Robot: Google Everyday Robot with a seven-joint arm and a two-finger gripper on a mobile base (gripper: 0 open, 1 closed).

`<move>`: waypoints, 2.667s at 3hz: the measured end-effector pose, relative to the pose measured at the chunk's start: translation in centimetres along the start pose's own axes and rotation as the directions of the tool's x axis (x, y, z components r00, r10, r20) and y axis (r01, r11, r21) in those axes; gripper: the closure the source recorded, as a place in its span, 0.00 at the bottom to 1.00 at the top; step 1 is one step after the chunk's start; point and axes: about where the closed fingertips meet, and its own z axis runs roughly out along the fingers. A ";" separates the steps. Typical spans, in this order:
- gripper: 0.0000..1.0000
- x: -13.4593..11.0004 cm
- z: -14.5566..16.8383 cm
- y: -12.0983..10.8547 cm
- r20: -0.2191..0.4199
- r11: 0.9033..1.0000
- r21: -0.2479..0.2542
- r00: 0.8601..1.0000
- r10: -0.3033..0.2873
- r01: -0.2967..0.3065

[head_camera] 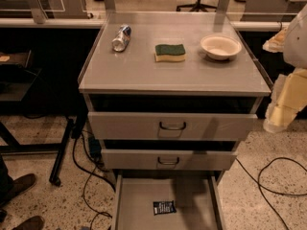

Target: Pick rxbar blueberry from bottom drawer and place on counter

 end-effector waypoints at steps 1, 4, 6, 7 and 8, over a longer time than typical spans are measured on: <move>0.00 0.0 0.0 0.0 0.000 1.000 0.000 1.000 0.000 0.000; 0.00 0.8 8.7 5.4 -0.061 0.996 -0.086 0.998 -0.026 0.020; 0.00 0.7 10.0 6.3 0.005 0.993 -0.114 1.000 -0.024 0.024; 0.00 0.1 14.3 7.8 0.048 0.986 -0.159 0.998 -0.047 0.054; 0.00 -0.6 21.2 10.1 0.088 0.970 -0.231 0.994 -0.060 0.079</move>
Offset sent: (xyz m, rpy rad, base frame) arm -0.0156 0.0066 -0.0353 -0.0187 0.0306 -0.0194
